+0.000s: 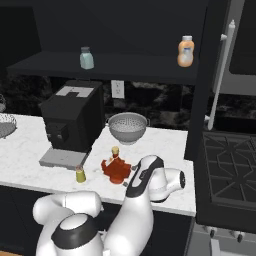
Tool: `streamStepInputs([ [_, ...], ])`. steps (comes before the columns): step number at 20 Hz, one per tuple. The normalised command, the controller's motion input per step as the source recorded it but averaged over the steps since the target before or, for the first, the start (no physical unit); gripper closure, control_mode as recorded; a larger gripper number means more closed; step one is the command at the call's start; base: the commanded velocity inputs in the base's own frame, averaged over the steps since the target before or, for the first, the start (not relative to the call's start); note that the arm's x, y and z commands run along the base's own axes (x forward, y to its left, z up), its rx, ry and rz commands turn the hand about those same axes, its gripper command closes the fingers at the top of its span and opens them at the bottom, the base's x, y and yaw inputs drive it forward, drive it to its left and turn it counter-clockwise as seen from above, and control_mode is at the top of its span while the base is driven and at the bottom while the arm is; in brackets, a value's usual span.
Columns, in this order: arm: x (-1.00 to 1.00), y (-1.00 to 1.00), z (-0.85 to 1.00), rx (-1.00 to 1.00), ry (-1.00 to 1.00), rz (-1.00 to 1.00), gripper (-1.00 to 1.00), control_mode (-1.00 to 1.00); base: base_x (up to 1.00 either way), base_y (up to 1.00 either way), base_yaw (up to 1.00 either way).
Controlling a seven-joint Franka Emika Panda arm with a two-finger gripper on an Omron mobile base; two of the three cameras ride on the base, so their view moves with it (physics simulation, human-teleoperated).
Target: Put the shaker and condiment bottle from the counter next to their counterparts in the cabinet.
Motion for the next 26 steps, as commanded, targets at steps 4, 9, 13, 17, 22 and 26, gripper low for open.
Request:
streamStepInputs([
  [4,0.0,0.0,0.0,0.0,0.0,0.0,-1.0,-1.0,0.0,0.0,0.0],
  [9,0.0,0.06,0.0,0.0,0.0,0.0,-1.0,-1.0,0.0,0.0,0.0],
  [13,0.09,0.33,0.0,0.0,0.0,-0.02,-1.0,-1.0,0.0,0.0,0.0],
  [17,0.04,0.34,0.0,0.0,0.0,-0.04,-1.0,-1.0,0.0,0.0,0.0],
  [22,0.0,0.19,0.0,-0.01,0.02,-0.02,1.0,-1.0,0.0,0.0,0.0],
  [26,0.0,0.0,0.0,0.0,0.0,0.0,1.0,-1.0,0.0,0.0,0.0],
])
